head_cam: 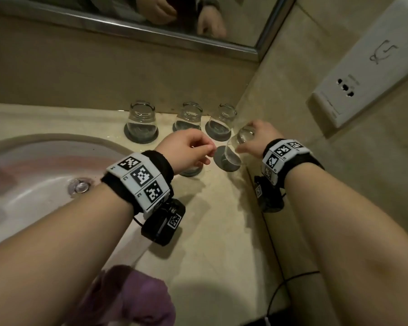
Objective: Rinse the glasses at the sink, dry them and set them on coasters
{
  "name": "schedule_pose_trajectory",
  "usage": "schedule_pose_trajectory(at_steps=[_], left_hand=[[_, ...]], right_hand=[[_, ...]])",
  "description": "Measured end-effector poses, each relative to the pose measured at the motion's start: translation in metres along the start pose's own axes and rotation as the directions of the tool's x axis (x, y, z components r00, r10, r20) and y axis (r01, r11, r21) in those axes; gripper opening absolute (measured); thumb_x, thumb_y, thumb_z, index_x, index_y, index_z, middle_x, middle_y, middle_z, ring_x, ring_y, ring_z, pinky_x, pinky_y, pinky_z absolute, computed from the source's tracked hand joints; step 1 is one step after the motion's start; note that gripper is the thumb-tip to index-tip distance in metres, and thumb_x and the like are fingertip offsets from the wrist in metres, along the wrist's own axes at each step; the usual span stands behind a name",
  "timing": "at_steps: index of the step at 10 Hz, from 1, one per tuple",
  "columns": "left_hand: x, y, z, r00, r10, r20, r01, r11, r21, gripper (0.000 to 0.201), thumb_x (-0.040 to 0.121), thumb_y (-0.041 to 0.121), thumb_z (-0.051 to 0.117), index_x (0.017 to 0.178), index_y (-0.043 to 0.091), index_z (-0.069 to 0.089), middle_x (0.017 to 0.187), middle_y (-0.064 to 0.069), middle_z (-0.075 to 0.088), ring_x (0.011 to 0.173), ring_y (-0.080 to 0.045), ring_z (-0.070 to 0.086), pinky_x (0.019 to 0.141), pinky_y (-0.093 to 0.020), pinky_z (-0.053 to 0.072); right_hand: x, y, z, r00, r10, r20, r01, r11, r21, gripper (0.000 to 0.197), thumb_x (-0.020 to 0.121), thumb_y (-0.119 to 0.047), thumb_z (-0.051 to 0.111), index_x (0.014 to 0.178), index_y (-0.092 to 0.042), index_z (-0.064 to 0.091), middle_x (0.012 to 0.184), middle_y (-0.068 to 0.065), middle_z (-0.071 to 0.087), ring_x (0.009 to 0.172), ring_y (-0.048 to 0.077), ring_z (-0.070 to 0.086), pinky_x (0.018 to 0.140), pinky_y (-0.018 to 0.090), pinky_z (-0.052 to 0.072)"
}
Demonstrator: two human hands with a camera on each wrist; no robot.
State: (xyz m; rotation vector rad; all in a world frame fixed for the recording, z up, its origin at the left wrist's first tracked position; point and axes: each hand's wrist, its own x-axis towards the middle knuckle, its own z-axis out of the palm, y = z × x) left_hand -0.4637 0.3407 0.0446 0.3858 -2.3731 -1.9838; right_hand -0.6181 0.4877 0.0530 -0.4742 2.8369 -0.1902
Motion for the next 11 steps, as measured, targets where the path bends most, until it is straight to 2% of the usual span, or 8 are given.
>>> schedule_pose_trajectory(at_steps=[1, 2, 3, 5, 7, 9, 10, 11], left_hand=[[0.005, -0.006, -0.007, 1.000, 0.007, -0.007, -0.007, 1.000, -0.008, 0.013, 0.093, 0.011, 0.054, 0.084, 0.016, 0.062, 0.082, 0.003, 0.067, 0.070, -0.007, 0.064, 0.071, -0.023, 0.054], [0.009, -0.012, -0.013, 1.000, 0.001, -0.024, -0.001, 1.000, -0.011, 0.017, 0.093, 0.011, 0.054, 0.080, 0.019, 0.062, 0.082, 0.003, 0.067, 0.070, -0.006, 0.064, 0.064, -0.018, 0.051], [0.011, -0.015, -0.016, 1.000, -0.014, -0.024, 0.014, 1.000, -0.023, 0.015, 0.092, 0.012, 0.055, 0.081, 0.018, 0.062, 0.081, 0.006, 0.067, 0.068, -0.004, 0.063, 0.061, -0.014, 0.049], [0.016, -0.023, -0.018, 0.998, -0.036, -0.044, 0.036, 0.999, 0.005, 0.009, 0.092, 0.017, 0.057, 0.084, 0.018, 0.062, 0.089, 0.001, 0.068, 0.075, -0.009, 0.064, 0.065, -0.019, 0.048], [0.015, -0.027, -0.017, 0.998, -0.045, -0.039, 0.045, 0.999, 0.009, 0.012, 0.092, 0.017, 0.057, 0.083, 0.022, 0.063, 0.086, 0.005, 0.068, 0.074, -0.007, 0.063, 0.065, -0.019, 0.047], [0.012, -0.030, -0.016, 0.998, -0.051, -0.048, 0.051, 0.999, -0.005, 0.011, 0.092, 0.016, 0.056, 0.084, 0.020, 0.063, 0.086, 0.004, 0.068, 0.074, -0.008, 0.064, 0.068, -0.020, 0.050], [0.010, -0.032, -0.018, 0.997, -0.058, -0.051, 0.058, 0.998, 0.007, 0.011, 0.092, 0.016, 0.056, 0.085, 0.020, 0.063, 0.086, 0.004, 0.068, 0.075, -0.009, 0.064, 0.070, -0.022, 0.051], [0.008, -0.032, -0.021, 0.996, -0.048, -0.074, 0.052, 0.998, 0.042, 0.011, 0.092, 0.017, 0.056, 0.085, 0.020, 0.063, 0.087, 0.004, 0.068, 0.075, -0.008, 0.063, 0.067, -0.020, 0.048]], right_hand=[[0.012, -0.002, 0.011, 1.000, 0.009, 0.003, -0.009, 1.000, -0.016, 0.077, 0.069, -0.036, 0.079, 0.134, -0.017, 0.043, 0.132, 0.009, 0.052, 0.118, 0.028, 0.052, 0.096, 0.037, 0.045], [0.023, -0.005, 0.018, 1.000, -0.007, 0.030, 0.008, 0.999, -0.039, 0.077, 0.071, -0.034, 0.079, 0.136, -0.017, 0.042, 0.134, 0.009, 0.052, 0.119, 0.027, 0.052, 0.095, 0.035, 0.044], [0.030, -0.009, 0.023, 0.998, -0.026, 0.055, 0.031, 0.996, -0.085, 0.075, 0.074, -0.031, 0.077, 0.139, -0.020, 0.041, 0.136, 0.008, 0.051, 0.122, 0.028, 0.050, 0.097, 0.036, 0.044], [0.036, -0.007, 0.031, 0.995, 0.016, 0.102, -0.001, 0.989, -0.149, 0.075, 0.073, -0.028, 0.078, 0.138, -0.020, 0.040, 0.130, 0.010, 0.055, 0.118, 0.031, 0.052, 0.095, 0.037, 0.046], [0.040, -0.002, 0.036, 0.994, 0.026, 0.108, -0.013, 0.992, -0.124, 0.078, 0.069, -0.029, 0.081, 0.137, -0.022, 0.042, 0.134, 0.005, 0.053, 0.121, 0.028, 0.050, 0.100, 0.039, 0.044], [0.044, -0.004, 0.040, 0.994, 0.026, 0.111, -0.007, 0.986, -0.168, 0.079, 0.073, -0.031, 0.078, 0.141, -0.025, 0.036, 0.139, 0.006, 0.047, 0.126, 0.030, 0.045, 0.103, 0.040, 0.041], [0.043, -0.003, 0.042, 0.990, 0.033, 0.135, -0.003, 0.977, -0.212, 0.084, 0.077, -0.034, 0.075, 0.146, -0.024, 0.028, 0.145, 0.008, 0.038, 0.132, 0.032, 0.036, 0.108, 0.046, 0.034], [0.036, -0.007, 0.041, 0.993, 0.005, 0.115, 0.022, 0.972, -0.233, 0.087, 0.081, -0.038, 0.070, 0.150, -0.022, 0.019, 0.153, 0.009, 0.026, 0.139, 0.032, 0.026, 0.113, 0.048, 0.027]])
